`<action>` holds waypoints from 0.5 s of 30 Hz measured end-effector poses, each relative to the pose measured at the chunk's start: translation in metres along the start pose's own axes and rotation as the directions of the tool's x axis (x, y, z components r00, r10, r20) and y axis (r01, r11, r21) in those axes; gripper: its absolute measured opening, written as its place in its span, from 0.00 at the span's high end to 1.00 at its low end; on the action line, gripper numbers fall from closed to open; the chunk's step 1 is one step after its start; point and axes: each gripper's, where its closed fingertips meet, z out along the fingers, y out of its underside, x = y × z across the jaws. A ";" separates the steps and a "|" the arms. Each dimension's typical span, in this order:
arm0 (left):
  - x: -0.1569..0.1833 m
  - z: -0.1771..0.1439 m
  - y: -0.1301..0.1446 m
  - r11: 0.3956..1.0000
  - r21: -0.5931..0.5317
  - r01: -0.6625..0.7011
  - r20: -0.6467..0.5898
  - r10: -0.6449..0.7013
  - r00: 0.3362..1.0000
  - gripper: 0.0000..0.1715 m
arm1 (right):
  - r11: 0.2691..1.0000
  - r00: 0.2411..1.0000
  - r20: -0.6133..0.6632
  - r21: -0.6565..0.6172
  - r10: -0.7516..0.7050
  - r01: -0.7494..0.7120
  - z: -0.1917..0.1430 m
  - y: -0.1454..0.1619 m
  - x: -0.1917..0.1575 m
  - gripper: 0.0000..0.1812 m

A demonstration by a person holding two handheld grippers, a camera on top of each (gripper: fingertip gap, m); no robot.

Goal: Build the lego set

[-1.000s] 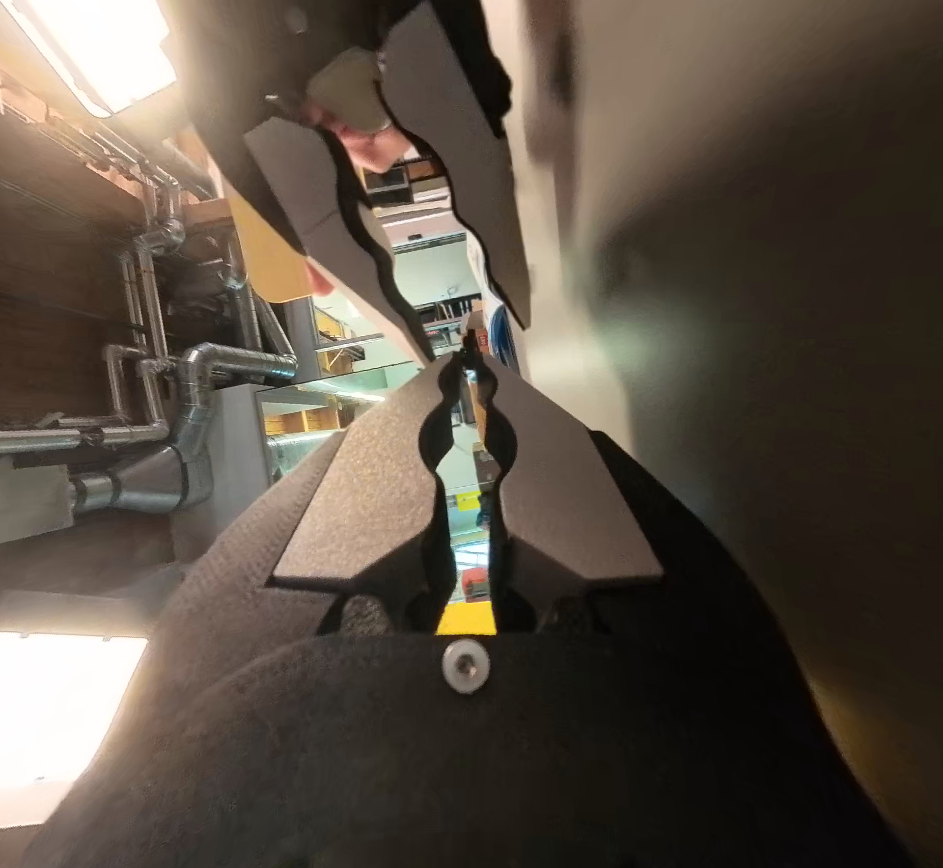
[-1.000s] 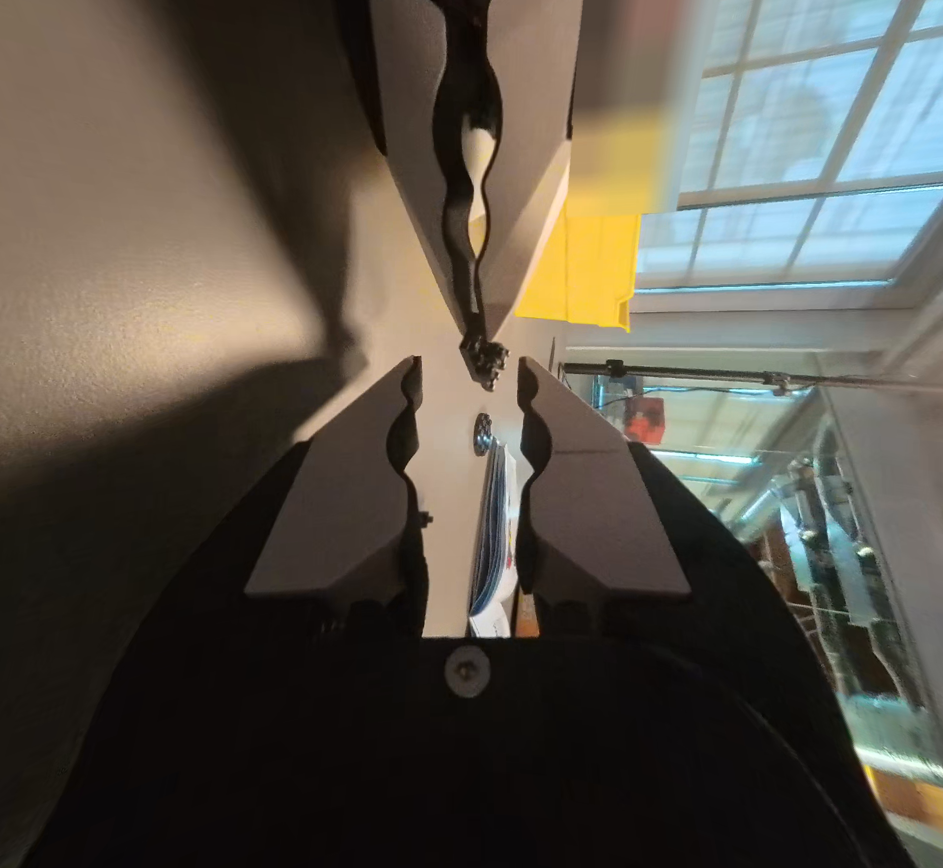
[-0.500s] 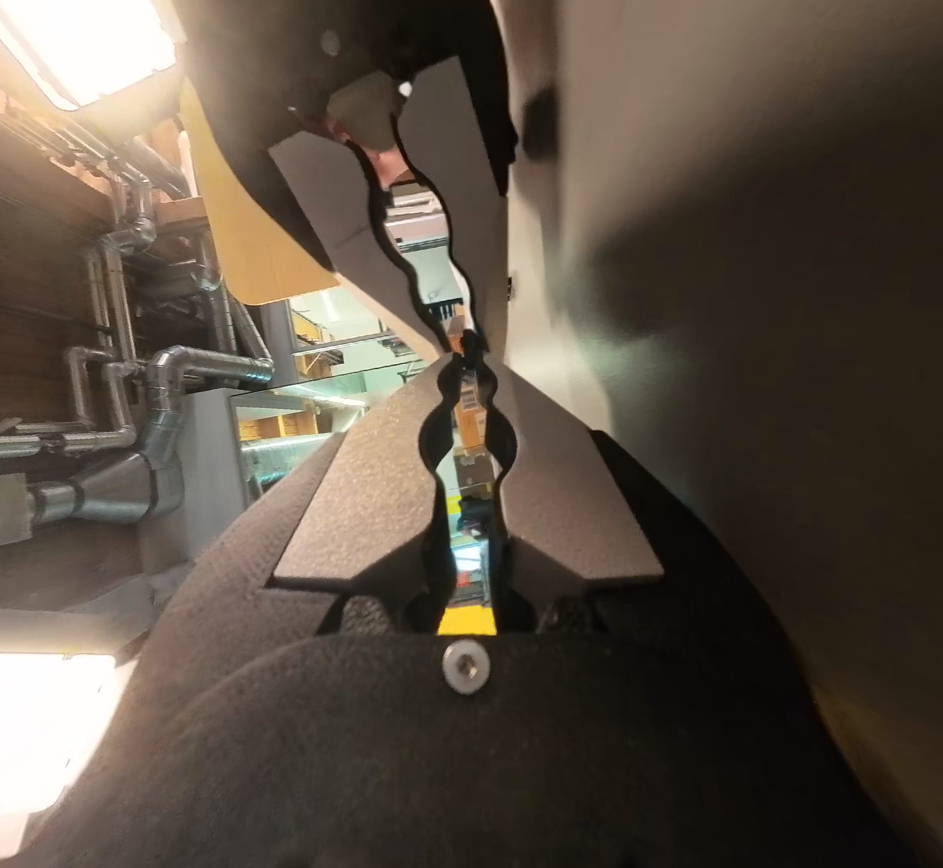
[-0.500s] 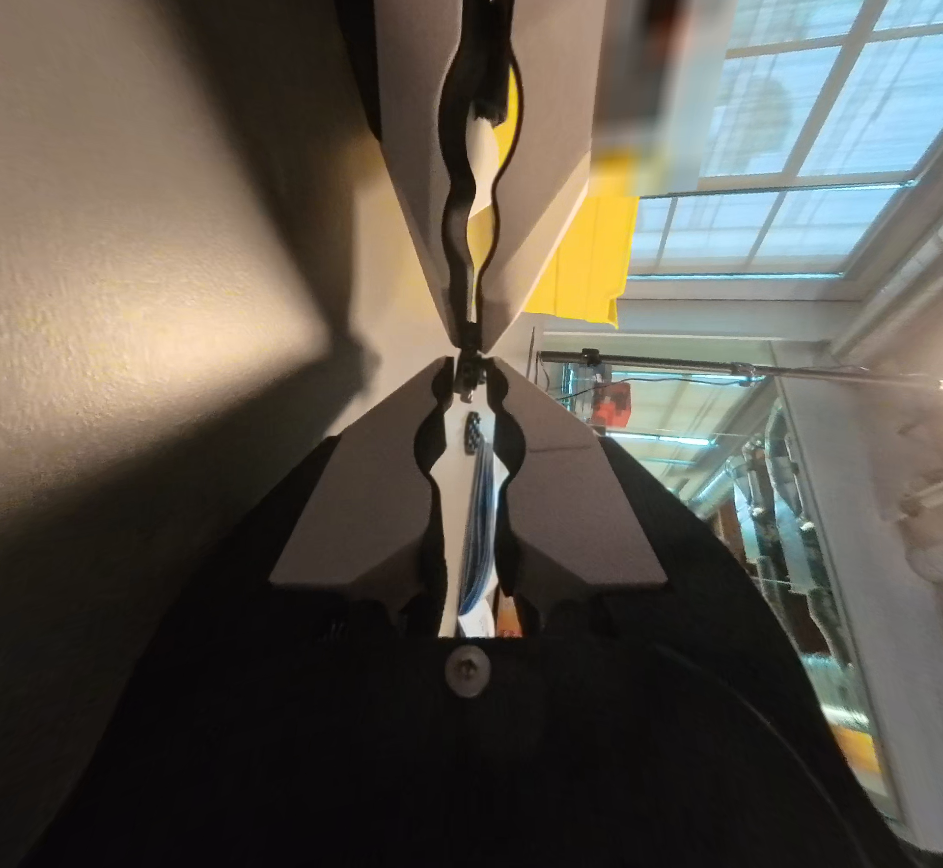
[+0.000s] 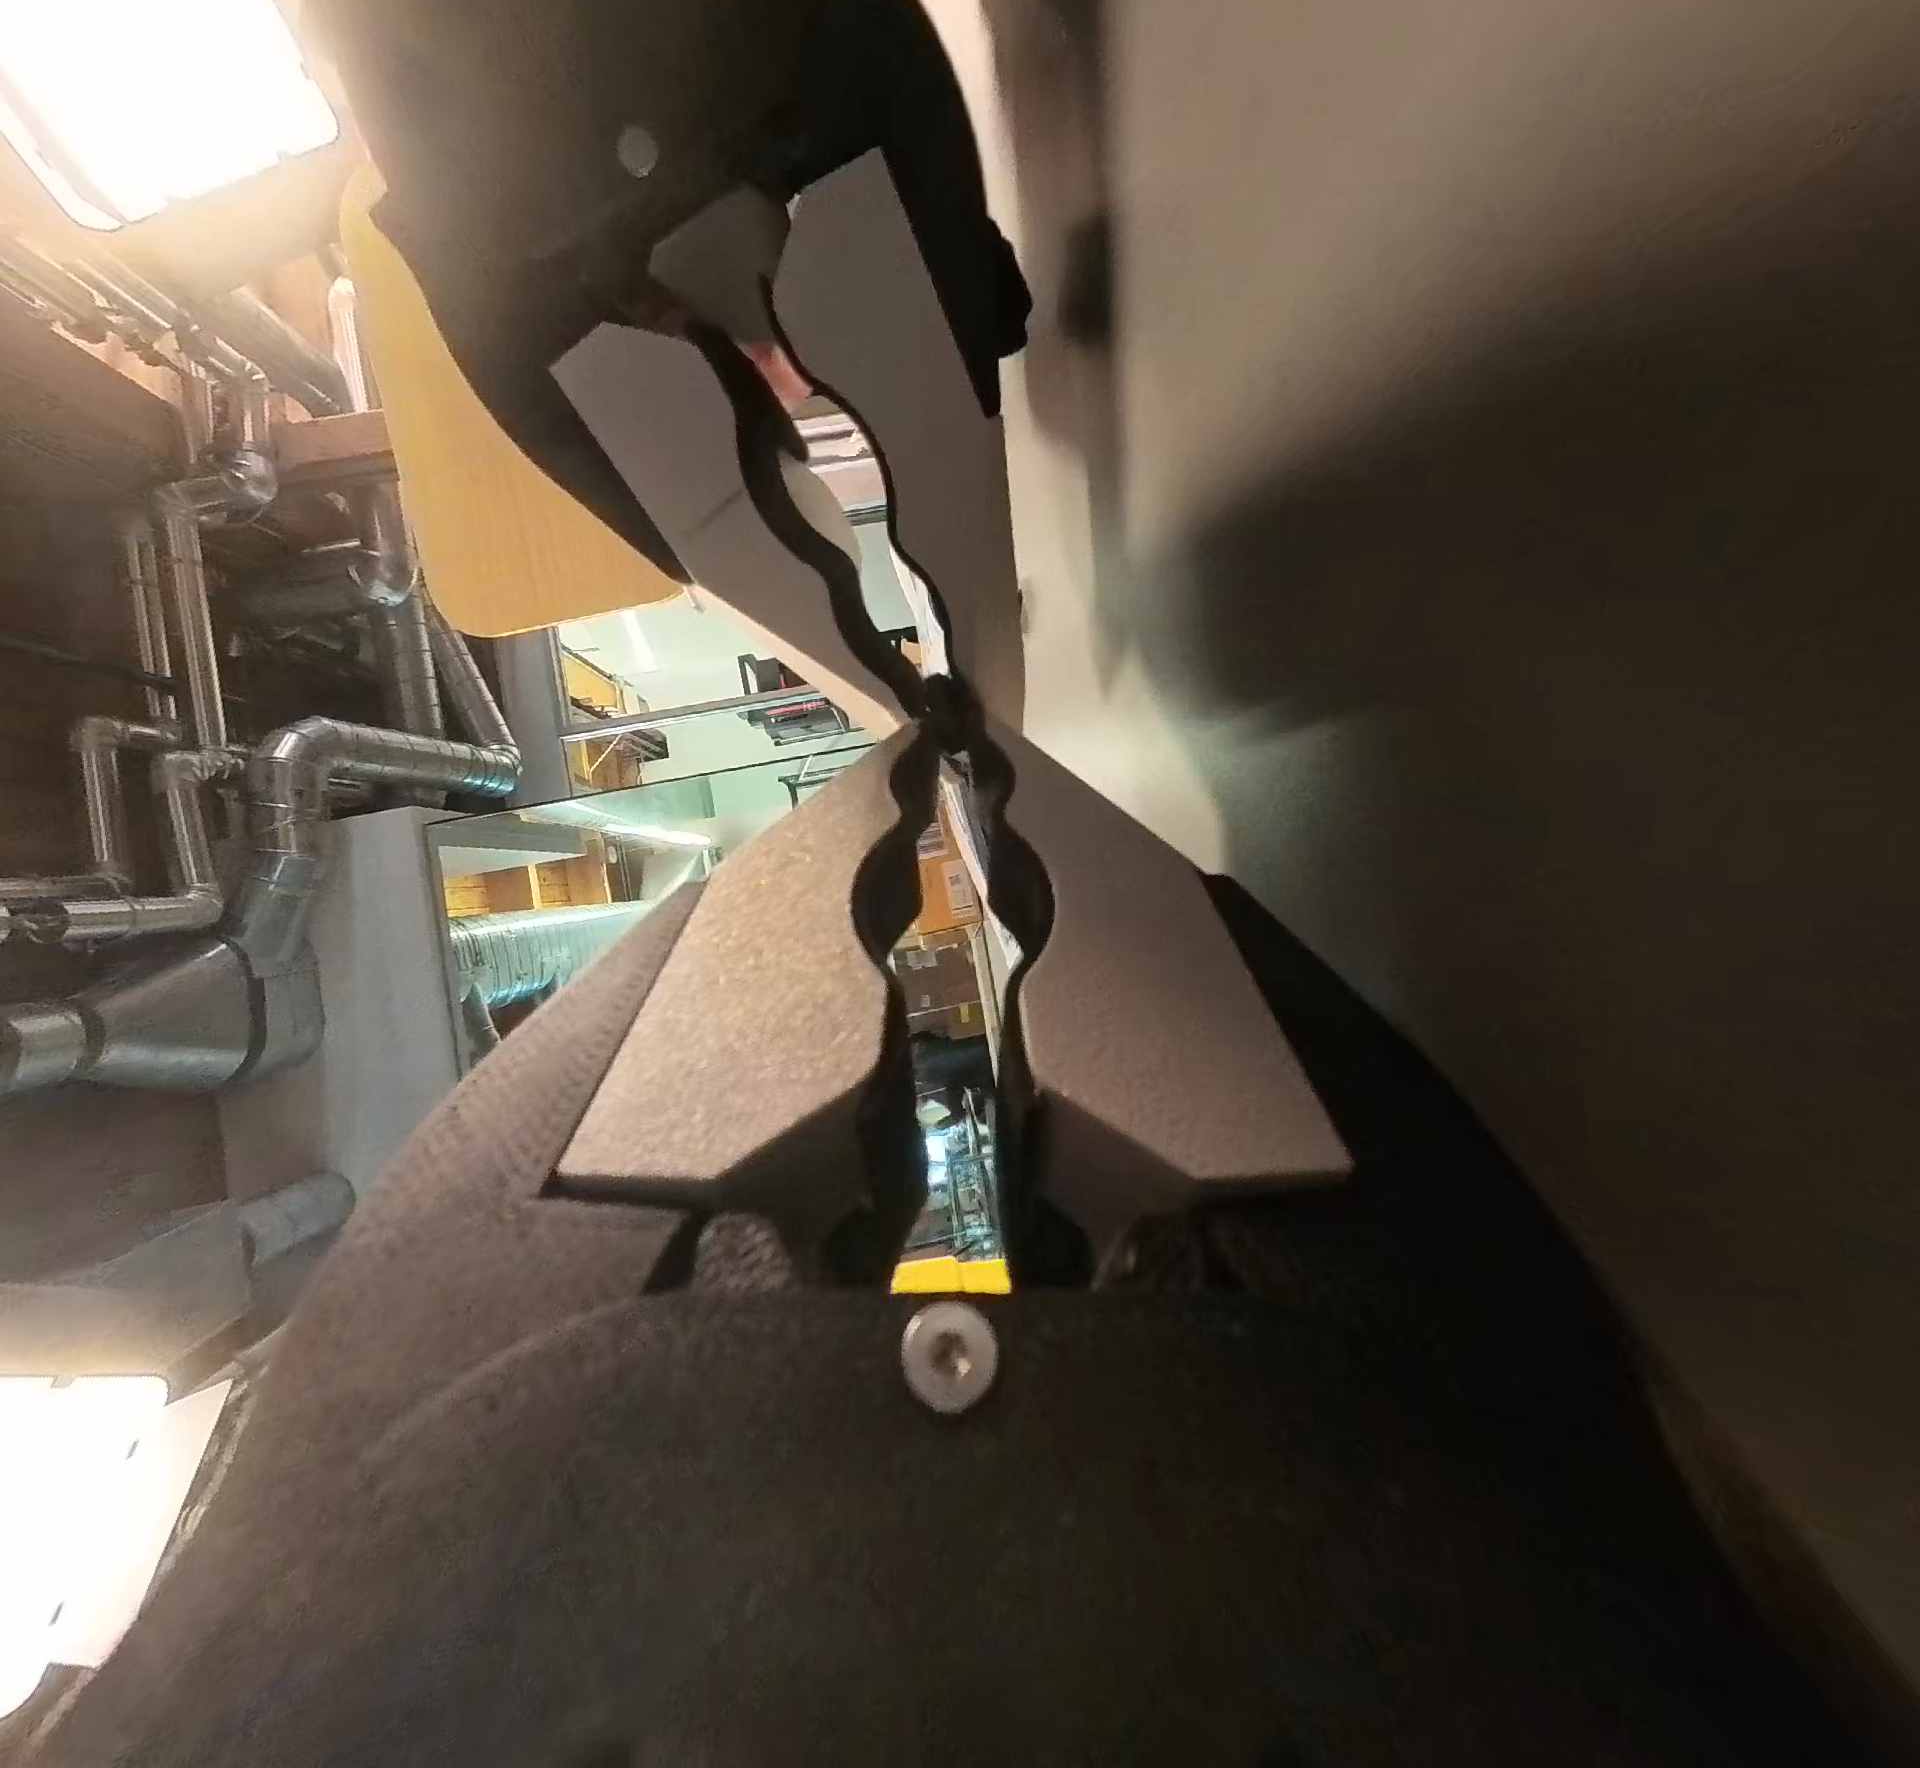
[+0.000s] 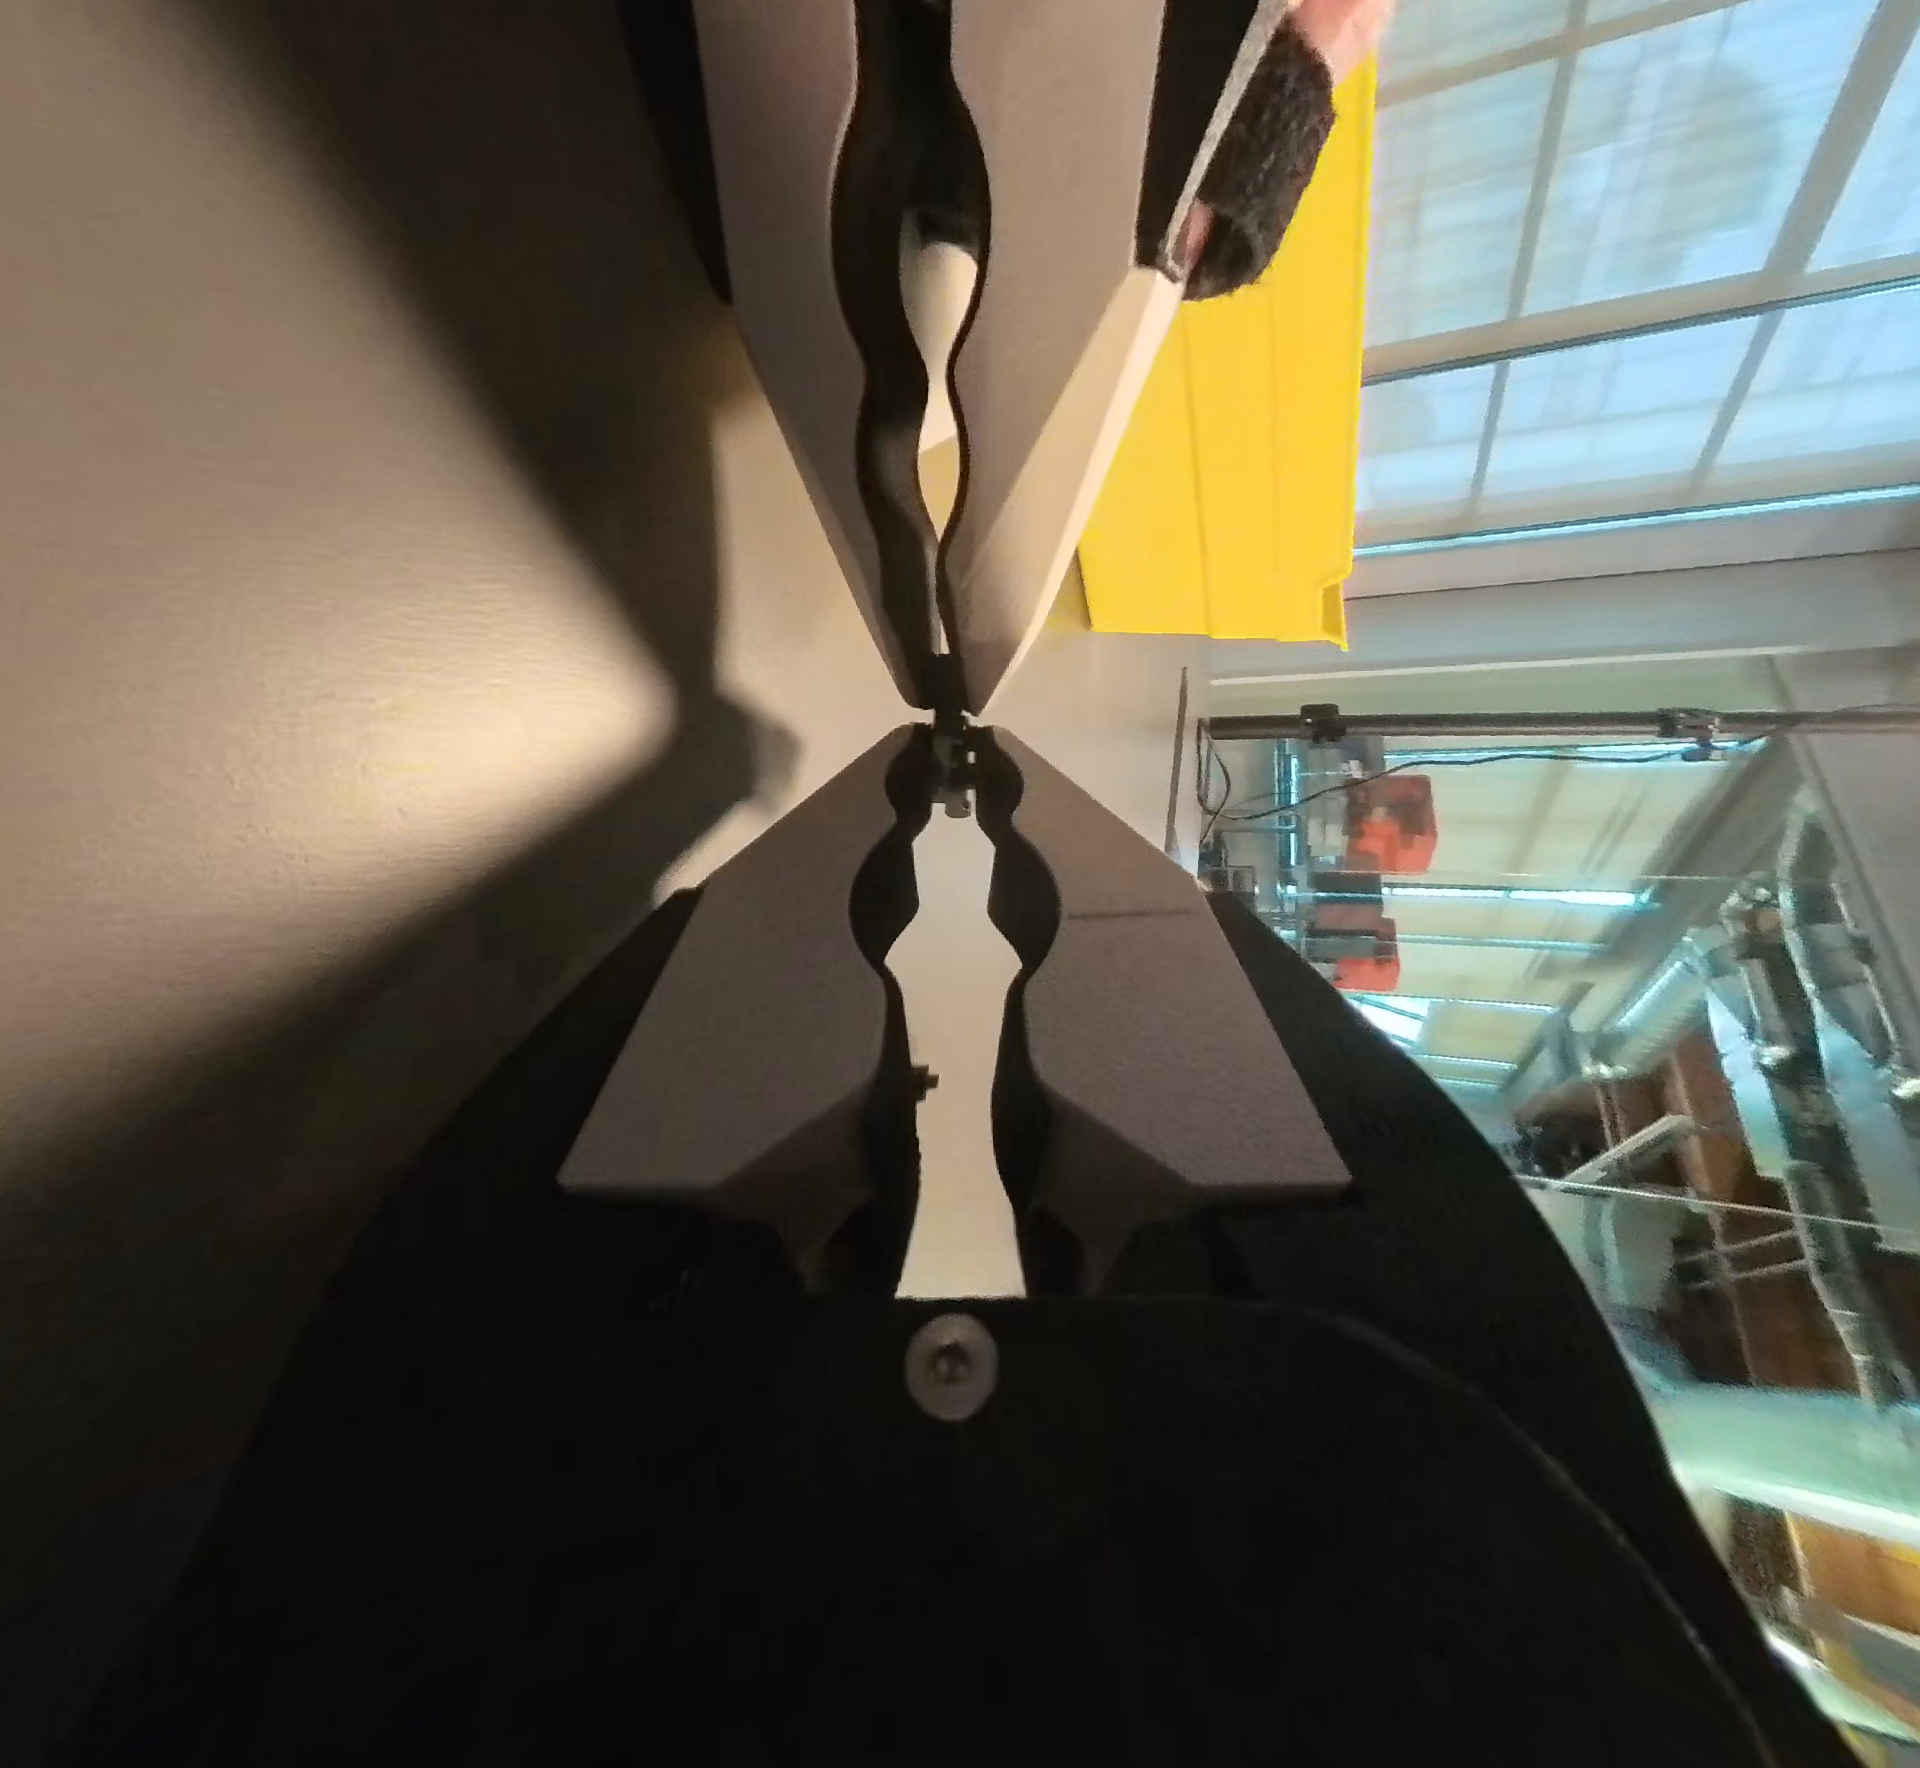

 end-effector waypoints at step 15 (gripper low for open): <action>-0.002 0.002 0.007 0.999 -0.031 0.010 0.014 -0.010 1.000 0.98 | 0.990 0.963 -0.232 -0.013 0.136 -0.143 -0.052 0.035 0.009 0.79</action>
